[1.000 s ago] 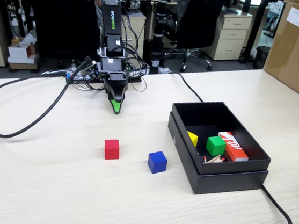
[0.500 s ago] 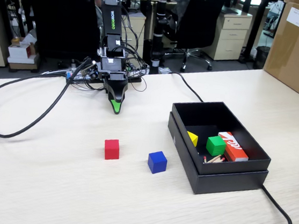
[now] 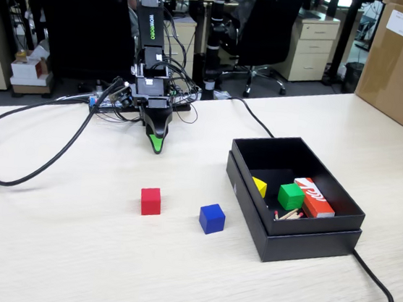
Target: Put the red cube on top of the blue cube
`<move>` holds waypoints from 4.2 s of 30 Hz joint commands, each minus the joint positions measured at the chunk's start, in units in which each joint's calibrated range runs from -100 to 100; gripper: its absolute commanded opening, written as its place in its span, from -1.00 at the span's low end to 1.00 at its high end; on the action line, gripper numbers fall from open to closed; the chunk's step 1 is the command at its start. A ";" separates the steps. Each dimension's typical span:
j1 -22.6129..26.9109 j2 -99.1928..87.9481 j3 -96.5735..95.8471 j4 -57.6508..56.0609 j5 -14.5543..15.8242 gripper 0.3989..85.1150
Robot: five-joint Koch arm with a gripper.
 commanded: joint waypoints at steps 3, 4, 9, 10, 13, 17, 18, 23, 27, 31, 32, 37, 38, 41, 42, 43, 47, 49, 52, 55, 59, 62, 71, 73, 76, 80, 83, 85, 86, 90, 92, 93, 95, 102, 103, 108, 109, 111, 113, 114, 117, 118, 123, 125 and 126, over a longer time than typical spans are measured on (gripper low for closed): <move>0.00 0.10 -2.15 -0.96 -0.05 0.14; 0.00 0.10 -2.15 -0.96 -0.05 0.14; 0.00 0.10 -2.15 -0.96 -0.05 0.14; 0.00 0.10 -2.15 -0.96 -0.05 0.14; 0.00 0.10 -2.15 -0.96 -0.05 0.14; 0.00 0.10 -2.05 -0.96 -0.05 0.14; 0.00 0.10 -2.05 -0.96 -0.05 0.14; 0.00 0.10 -2.05 -0.96 -0.05 0.14; 0.00 0.10 -2.15 -0.96 -0.05 0.14; 0.00 0.10 -2.05 -0.96 -0.05 0.14; 0.00 0.10 -2.15 -0.96 -0.05 0.14; 0.05 0.10 -2.15 -0.96 0.00 0.13; 0.05 0.10 -2.05 -0.96 0.00 0.13; 0.10 0.10 -1.87 -0.96 -0.05 0.14; 0.10 0.21 -1.87 -0.96 -0.05 0.14; 0.15 0.21 -1.87 -0.96 -0.05 0.14; -0.05 0.33 -1.24 -1.82 -0.15 0.11; -0.24 0.33 -0.42 -2.25 -0.20 0.11; -0.10 0.44 5.02 -7.95 -0.88 0.11; 0.20 0.67 8.19 -9.25 -1.03 0.11; 0.49 4.00 19.70 -17.29 -1.37 0.11; 0.49 10.19 29.59 -21.35 -1.51 0.10; -0.29 31.42 55.52 -34.22 -1.51 0.09; -0.29 34.75 60.68 -38.02 -1.51 0.05; -0.29 39.57 67.12 -42.94 -1.51 0.05; -0.83 46.80 73.65 -45.02 -1.51 0.05; -1.27 52.99 77.46 -45.02 -1.61 0.05; -1.56 57.81 80.45 -45.02 -1.66 0.05; -1.61 59.19 81.26 -45.02 -1.71 0.04; -1.90 66.99 85.80 -45.02 -1.90 0.04; -2.00 70.78 88.15 -45.02 -1.95 0.04; -2.05 71.93 88.97 -45.02 -1.95 0.04; -2.20 74.34 90.33 -45.02 -1.95 0.04; -2.64 81.80 92.96 -45.02 -2.00 0.05; -2.69 83.52 93.77 -44.93 -2.00 0.05; -3.08 87.07 96.04 -44.84 -2.00 0.05; -3.13 87.53 96.13 -44.84 -2.00 0.05; -3.37 89.25 96.49 -44.59 -2.10 0.05; -3.52 90.29 96.49 -44.50 -2.25 0.05; -3.52 91.09 96.40 -44.41 -2.25 0.05; -3.57 93.61 96.59 -44.24 -2.25 0.05; -3.57 94.30 96.77 -44.24 -2.25 0.05; -3.57 96.71 97.31 -43.20 -2.20 0.05; -3.52 97.29 97.76 -43.03 -2.20 0.05; -3.52 97.63 98.13 -43.03 -2.20 0.05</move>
